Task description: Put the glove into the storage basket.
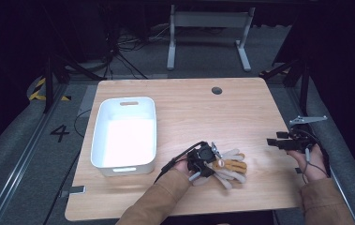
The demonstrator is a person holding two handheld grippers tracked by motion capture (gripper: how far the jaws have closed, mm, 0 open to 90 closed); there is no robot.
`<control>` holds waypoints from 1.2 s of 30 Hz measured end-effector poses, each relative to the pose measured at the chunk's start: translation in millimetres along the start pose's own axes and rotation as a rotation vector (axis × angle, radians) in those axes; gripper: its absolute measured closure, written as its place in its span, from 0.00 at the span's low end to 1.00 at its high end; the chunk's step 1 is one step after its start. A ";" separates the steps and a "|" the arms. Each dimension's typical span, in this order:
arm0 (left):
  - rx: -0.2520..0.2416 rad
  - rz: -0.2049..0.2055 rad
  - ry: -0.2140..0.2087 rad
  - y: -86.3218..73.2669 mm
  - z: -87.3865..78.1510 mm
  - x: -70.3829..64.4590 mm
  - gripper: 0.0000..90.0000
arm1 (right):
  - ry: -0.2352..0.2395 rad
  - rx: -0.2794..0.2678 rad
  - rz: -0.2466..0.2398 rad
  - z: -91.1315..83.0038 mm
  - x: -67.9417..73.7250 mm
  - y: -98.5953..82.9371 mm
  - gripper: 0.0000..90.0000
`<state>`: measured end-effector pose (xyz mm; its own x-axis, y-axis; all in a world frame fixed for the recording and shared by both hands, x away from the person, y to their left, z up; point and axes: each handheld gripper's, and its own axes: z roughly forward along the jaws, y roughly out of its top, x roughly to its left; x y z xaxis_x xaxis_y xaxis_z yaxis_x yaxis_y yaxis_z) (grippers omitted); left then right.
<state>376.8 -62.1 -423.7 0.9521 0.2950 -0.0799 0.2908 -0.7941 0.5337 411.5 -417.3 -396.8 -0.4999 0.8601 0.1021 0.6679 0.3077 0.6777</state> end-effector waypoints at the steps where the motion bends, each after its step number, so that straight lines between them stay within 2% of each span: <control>1: -0.004 -0.009 -0.002 0.8 -2.5 -0.4 0.78 | -0.002 0.000 -0.001 -0.5 -0.4 0.0 0.40; 4: -0.006 -0.011 0.020 3.3 -8.7 0.3 0.78 | -0.005 0.000 0.002 -1.1 -0.9 -0.1 0.40; 6: -0.011 -0.031 0.014 4.5 -13.2 1.0 0.78 | -0.007 0.005 0.002 -0.4 -1.0 -0.3 0.40; 12: -0.004 -0.035 0.011 9.3 -24.6 1.0 0.78 | -0.003 0.014 -0.007 3.1 -0.9 -0.4 0.40; 15: 0.020 -0.052 0.001 13.1 -27.4 1.3 0.78 | -0.001 0.016 -0.005 3.7 -0.9 -0.6 0.40; 23: 0.084 -0.052 0.001 27.2 -41.7 4.0 0.78 | 0.005 0.021 0.005 4.1 -4.2 -1.9 0.40; 33: 0.116 -0.087 0.000 33.6 -57.7 10.1 0.77 | 0.009 0.033 0.005 6.9 -3.9 -2.4 0.39; 36: 0.131 -0.099 0.017 35.4 -64.2 12.3 0.77 | 0.012 0.038 0.007 8.4 -3.6 -2.0 0.39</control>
<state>392.7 -52.5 -351.7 0.9168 0.3833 -0.1121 0.3941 -0.8230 0.4092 416.6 -417.6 -404.6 -0.5014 0.8575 0.1155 0.6919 0.3173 0.6485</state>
